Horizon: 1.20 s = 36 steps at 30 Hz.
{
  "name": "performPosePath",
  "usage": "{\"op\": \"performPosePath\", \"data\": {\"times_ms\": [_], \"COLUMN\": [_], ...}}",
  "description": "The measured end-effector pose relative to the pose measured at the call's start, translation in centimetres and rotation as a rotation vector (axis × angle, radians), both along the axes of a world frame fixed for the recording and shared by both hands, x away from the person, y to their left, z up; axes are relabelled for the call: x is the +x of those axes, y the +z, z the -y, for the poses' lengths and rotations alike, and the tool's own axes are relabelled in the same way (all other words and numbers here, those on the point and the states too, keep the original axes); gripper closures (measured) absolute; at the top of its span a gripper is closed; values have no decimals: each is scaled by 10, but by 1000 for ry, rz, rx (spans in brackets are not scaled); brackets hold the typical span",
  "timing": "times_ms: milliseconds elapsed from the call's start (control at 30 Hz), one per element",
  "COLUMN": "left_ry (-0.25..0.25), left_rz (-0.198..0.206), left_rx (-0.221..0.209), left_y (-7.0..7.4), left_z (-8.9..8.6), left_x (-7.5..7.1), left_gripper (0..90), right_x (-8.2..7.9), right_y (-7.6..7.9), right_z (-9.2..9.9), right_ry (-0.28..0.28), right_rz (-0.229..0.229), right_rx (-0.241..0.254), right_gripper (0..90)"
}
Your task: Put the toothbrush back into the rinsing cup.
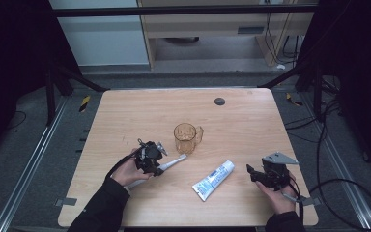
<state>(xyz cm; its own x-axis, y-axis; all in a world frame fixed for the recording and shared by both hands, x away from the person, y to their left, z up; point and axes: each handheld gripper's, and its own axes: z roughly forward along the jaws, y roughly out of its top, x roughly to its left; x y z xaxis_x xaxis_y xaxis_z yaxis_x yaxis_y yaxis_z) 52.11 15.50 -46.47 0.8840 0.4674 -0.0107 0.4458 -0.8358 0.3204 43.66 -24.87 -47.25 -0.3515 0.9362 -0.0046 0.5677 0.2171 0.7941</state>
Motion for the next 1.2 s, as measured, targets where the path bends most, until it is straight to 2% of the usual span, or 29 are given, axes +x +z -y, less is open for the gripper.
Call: {"op": "performPosePath", "data": {"times_ms": [133, 233, 500, 667, 967, 1033, 1067, 1100, 1200], "left_ry": [1, 6, 21, 29, 69, 89, 107, 107, 139], "left_rz": [1, 1, 32, 66, 125, 147, 167, 167, 202], "left_rx": [-10, -33, -87, -143, -218, -230, -250, -250, -288], "left_y": [4, 9, 25, 40, 64, 67, 71, 71, 75], "left_z": [-2, -5, -11, -18, -35, -38, -41, -41, -44], "left_x": [-2, -4, -11, -15, -21, -22, -22, -22, -23], "left_gripper": [669, 669, 670, 670, 671, 670, 670, 671, 670], "right_x": [0, 0, -1, -1, -1, -1, -1, -1, -1], "right_y": [0, 0, 1, 0, 0, 0, 0, 0, 0], "right_z": [0, 1, 1, 1, 1, 1, 1, 1, 1], "right_ry": [-2, -3, 0, -4, -4, -4, -5, -5, -5], "right_rz": [-3, -1, 4, -1, 3, 3, 3, 3, 5], "right_rx": [1, 3, 5, 9, 5, 6, 4, 4, 3], "right_gripper": [352, 354, 357, 359, 360, 360, 360, 360, 360]}}
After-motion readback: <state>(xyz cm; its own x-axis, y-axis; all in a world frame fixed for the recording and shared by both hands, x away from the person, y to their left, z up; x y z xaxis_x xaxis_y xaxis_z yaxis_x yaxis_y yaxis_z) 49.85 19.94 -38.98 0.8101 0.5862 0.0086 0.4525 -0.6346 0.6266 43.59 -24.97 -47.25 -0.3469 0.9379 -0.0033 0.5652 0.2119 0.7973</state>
